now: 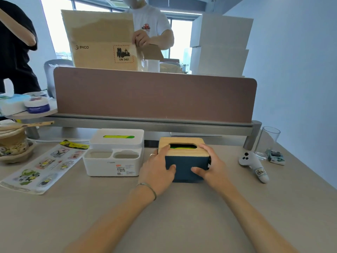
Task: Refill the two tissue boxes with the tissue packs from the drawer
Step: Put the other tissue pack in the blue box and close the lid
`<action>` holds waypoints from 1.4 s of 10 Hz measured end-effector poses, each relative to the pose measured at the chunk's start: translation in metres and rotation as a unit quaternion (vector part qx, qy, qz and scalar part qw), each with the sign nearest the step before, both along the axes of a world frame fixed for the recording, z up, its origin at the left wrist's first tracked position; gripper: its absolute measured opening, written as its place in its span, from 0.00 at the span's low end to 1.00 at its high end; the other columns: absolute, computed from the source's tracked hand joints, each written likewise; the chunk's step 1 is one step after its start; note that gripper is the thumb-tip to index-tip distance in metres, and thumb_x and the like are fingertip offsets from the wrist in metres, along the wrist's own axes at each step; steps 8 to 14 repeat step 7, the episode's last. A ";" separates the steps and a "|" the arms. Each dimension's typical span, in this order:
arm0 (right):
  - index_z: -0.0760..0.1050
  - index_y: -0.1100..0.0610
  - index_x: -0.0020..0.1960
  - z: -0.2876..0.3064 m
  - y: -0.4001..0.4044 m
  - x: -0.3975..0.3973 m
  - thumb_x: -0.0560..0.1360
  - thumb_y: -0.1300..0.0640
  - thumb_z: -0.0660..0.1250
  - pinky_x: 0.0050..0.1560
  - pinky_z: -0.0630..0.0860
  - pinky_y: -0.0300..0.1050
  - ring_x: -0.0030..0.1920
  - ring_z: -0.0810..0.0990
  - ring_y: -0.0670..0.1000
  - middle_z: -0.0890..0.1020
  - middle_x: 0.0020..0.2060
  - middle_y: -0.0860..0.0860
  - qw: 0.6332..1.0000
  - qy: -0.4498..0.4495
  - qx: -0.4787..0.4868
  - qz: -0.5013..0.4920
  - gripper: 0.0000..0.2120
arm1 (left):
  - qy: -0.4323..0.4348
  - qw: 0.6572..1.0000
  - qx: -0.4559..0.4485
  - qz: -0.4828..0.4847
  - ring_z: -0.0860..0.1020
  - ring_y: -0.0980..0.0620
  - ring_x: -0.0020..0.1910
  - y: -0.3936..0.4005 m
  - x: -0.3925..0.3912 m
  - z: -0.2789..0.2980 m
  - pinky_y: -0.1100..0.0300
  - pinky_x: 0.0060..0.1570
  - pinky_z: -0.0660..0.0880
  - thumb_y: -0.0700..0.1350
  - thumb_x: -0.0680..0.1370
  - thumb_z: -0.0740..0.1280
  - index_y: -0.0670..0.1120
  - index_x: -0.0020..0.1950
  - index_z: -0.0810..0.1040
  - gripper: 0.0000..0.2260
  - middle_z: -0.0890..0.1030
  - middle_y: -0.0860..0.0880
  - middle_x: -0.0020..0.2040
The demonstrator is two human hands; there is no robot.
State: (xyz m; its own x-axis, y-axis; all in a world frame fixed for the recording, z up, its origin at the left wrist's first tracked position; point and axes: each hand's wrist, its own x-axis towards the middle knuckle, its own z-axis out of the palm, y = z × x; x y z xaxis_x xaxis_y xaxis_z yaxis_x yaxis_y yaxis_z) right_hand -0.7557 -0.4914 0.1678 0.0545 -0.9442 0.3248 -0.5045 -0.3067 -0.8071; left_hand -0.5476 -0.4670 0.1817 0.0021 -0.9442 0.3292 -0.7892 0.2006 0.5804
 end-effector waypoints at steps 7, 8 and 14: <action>0.58 0.46 0.79 -0.003 -0.042 0.045 0.76 0.50 0.73 0.77 0.60 0.52 0.79 0.54 0.42 0.59 0.79 0.45 0.991 -0.036 -0.119 -0.057 0.37 | 0.183 0.982 -0.053 -0.011 0.60 0.56 0.78 -0.039 -0.001 0.007 0.67 0.68 0.61 0.45 0.82 0.65 0.59 0.79 0.60 0.28 0.59 0.52 0.82; 0.58 0.46 0.79 -0.003 -0.042 0.045 0.76 0.50 0.73 0.77 0.60 0.52 0.79 0.54 0.42 0.59 0.79 0.45 0.991 -0.036 -0.119 -0.057 0.37 | 0.183 0.982 -0.053 -0.011 0.60 0.56 0.78 -0.039 -0.001 0.007 0.67 0.68 0.61 0.45 0.82 0.65 0.59 0.79 0.60 0.28 0.59 0.52 0.82; 0.58 0.46 0.79 -0.003 -0.042 0.045 0.76 0.50 0.73 0.77 0.60 0.52 0.79 0.54 0.42 0.59 0.79 0.45 0.991 -0.036 -0.119 -0.057 0.37 | 0.183 0.982 -0.053 -0.011 0.60 0.56 0.78 -0.039 -0.001 0.007 0.67 0.68 0.61 0.45 0.82 0.65 0.59 0.79 0.60 0.28 0.59 0.52 0.82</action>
